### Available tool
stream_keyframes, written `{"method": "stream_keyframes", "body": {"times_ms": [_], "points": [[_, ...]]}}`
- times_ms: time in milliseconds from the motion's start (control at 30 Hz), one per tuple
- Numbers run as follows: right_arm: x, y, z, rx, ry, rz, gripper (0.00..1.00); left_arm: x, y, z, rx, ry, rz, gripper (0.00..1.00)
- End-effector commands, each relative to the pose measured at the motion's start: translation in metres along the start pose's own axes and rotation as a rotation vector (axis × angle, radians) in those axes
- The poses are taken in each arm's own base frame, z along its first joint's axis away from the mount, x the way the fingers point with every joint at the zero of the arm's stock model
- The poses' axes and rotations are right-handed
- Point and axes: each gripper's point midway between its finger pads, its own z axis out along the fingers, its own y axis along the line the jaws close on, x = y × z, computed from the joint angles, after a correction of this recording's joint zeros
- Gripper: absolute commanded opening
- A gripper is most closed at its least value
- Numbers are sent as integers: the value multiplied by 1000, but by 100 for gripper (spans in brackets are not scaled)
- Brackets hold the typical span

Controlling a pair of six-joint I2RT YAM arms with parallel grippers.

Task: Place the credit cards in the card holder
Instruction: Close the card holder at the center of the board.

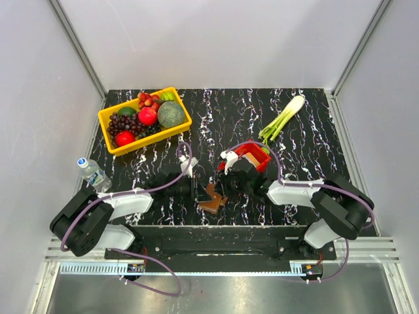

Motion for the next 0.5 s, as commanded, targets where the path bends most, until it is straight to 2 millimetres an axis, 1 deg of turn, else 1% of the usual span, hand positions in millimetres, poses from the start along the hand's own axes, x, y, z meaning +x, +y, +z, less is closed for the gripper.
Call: {"method": "stream_keyframes", "body": {"times_ms": [0,33,100,200,267,333,400,467], "points": [[-10,2,7,0,-5,-1,25,-3,2,0,-17,-1,35,18],[-9,3,7,-2,1,1,26,-2,4,0,-23,-4,32,18],[-12,2,2,6,-12,2,28,0,7,-1,-33,-6,34,18],[-28,7,-9,16,-55,-4,31,1,10,1,-50,5,50,19],[-35,-1,-14,80,-66,13,31,3,14,4,-81,20,61,19],[-29,-2,-14,85,-22,-2,30,6,16,8,-102,42,76,19],[-16,-6,-11,99,36,5,29,8,19,12,-129,54,77,19],[-2,-5,-6,75,91,14,28,12,21,16,-146,69,87,18]]}}
